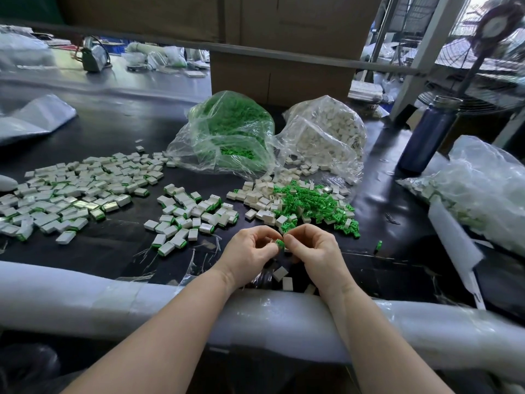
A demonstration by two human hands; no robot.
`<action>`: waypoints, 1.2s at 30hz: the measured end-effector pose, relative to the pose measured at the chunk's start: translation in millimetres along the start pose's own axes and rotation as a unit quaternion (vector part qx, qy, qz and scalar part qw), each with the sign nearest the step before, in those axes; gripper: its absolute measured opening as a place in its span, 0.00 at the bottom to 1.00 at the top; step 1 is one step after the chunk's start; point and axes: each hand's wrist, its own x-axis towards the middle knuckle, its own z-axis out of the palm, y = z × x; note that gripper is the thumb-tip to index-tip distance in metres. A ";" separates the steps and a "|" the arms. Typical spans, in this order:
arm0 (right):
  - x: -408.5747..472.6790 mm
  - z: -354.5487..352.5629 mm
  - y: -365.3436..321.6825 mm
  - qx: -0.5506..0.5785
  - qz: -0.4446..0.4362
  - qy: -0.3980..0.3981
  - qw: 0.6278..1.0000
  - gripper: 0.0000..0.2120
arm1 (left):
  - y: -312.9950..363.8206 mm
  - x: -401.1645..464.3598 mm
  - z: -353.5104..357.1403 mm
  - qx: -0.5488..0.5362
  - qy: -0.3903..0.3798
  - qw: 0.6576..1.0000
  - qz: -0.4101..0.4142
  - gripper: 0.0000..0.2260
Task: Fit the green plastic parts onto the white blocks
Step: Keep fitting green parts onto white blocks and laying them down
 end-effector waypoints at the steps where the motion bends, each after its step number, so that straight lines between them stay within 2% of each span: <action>1: 0.7 0.2 0.7 -0.006 -0.001 0.000 1.000 0.02 | 0.2 0.4 0.1 -0.003 0.001 1.000 0.004 0.09; 3: 2.2 0.9 1.9 -0.023 -0.001 -0.013 1.000 0.02 | -0.3 1.4 0.1 0.007 0.001 1.000 0.018 0.08; 7: 2.8 2.6 0.5 -0.054 0.000 -0.068 0.996 0.09 | -1.3 2.0 0.7 -0.006 -0.007 1.000 0.030 0.08; 10: 2.4 2.3 -0.1 -0.036 0.005 -0.101 0.994 0.11 | -0.9 0.7 0.8 -0.001 -0.020 0.999 0.042 0.10; 17: 2.4 1.2 0.4 0.012 0.025 -0.099 0.995 0.09 | -0.8 0.4 1.6 0.029 -0.043 0.998 0.047 0.07; 36: 2.0 0.7 -1.3 0.012 0.025 -0.097 0.995 0.09 | -0.5 0.5 2.4 0.058 -0.072 0.995 0.044 0.07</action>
